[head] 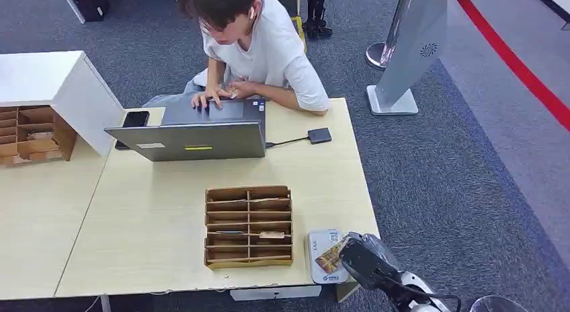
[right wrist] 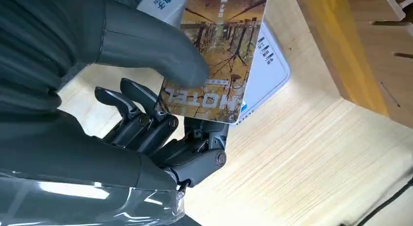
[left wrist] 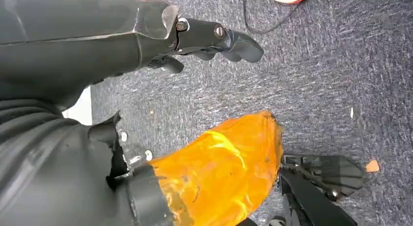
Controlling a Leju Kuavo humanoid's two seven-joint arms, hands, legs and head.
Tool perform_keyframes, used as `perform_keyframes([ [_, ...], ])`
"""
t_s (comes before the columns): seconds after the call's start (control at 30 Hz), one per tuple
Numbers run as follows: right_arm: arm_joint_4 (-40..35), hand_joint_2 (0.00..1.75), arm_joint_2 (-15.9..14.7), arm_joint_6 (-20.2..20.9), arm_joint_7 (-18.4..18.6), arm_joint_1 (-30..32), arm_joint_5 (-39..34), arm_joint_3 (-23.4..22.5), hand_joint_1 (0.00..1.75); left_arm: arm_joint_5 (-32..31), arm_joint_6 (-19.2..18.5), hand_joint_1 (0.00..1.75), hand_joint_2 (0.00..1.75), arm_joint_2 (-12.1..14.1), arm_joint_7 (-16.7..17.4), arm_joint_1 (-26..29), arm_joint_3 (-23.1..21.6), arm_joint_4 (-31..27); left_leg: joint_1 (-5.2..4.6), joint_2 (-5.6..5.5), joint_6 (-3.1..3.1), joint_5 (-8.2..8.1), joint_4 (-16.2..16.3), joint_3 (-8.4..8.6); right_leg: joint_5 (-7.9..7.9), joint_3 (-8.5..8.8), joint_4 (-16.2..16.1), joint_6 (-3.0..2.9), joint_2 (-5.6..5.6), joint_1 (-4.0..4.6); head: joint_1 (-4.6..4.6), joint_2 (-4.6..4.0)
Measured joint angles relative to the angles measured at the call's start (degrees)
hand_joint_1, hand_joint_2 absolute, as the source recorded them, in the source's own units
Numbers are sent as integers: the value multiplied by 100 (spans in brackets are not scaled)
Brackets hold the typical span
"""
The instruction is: Pass the card to the sensor for recognition and then transmit it.
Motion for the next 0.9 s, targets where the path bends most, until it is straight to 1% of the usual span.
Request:
perform_keyframes([
  [0.37, 278, 175, 206, -2, 199, -83, 291, -85, 175, -50, 2, 0, 0, -20, 2, -3, -13, 0, 0, 0, 0, 0, 0, 0, 0, 0, 0, 0, 0, 0, 0, 0],
  [0.63, 497, 175, 400, -48, 402, -238, 719, -74, 175, -101, 2, 0, 0, -24, 37, -4, -70, 0, 0, 0, -1, 3, 0, 2, 0, 1, 0, 0, 1, 0, 0, 0],
  [0.9, 597, 175, 474, -87, 409, -298, 745, -74, 175, -105, 2, 0, 0, -24, 44, -4, -138, 0, 0, 0, -1, 3, 0, 2, 0, 2, 0, 0, 1, 0, 2, 0],
])
